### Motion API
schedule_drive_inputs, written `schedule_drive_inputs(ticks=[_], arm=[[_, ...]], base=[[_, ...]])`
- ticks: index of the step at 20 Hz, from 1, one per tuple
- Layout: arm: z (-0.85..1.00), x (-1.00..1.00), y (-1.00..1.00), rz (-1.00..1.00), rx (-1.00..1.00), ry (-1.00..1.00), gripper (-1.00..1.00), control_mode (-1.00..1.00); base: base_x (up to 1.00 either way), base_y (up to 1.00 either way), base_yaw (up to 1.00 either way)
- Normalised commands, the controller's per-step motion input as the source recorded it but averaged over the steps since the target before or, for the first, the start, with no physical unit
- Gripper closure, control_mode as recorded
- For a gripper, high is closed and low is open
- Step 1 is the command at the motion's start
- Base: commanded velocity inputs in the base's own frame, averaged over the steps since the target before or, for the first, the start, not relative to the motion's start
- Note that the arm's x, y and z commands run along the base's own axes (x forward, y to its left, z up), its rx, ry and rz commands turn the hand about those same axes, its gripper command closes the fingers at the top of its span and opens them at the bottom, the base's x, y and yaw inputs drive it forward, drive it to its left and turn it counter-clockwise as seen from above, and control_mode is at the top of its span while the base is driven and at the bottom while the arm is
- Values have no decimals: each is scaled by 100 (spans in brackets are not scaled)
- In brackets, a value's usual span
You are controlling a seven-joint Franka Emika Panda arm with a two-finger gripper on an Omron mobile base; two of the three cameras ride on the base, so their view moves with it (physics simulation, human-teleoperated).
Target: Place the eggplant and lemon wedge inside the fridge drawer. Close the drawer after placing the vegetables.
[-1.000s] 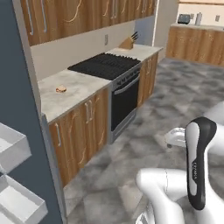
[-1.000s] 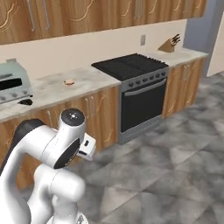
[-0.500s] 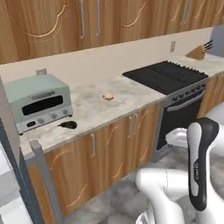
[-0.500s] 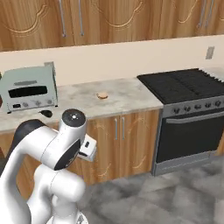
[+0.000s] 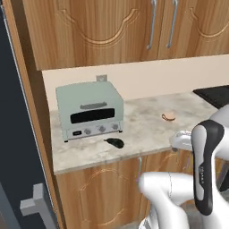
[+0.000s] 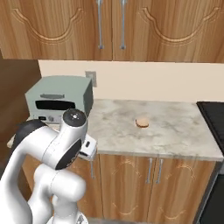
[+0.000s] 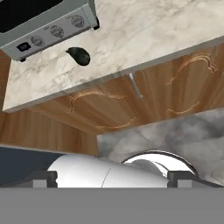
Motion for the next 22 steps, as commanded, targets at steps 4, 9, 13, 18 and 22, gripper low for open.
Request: schedule_drive_inputs(ticks=[4, 9, 13, 18, 22], arm=[[0, 0, 0, 0, 0, 0, -100, 100], [0, 0, 0, 0, 0, 0, -100, 100], [-6, 73, 50, 3, -11, 5, -100, -100], [-49, 64, 68, 14, -19, 0, -100, -100], [-48, 61, 21, 15, -6, -1, -100, -100]], base=[[45, -2, 42], [-6, 0, 17], [0, 0, 0], [0, 0, 0], [0, 0, 0]])
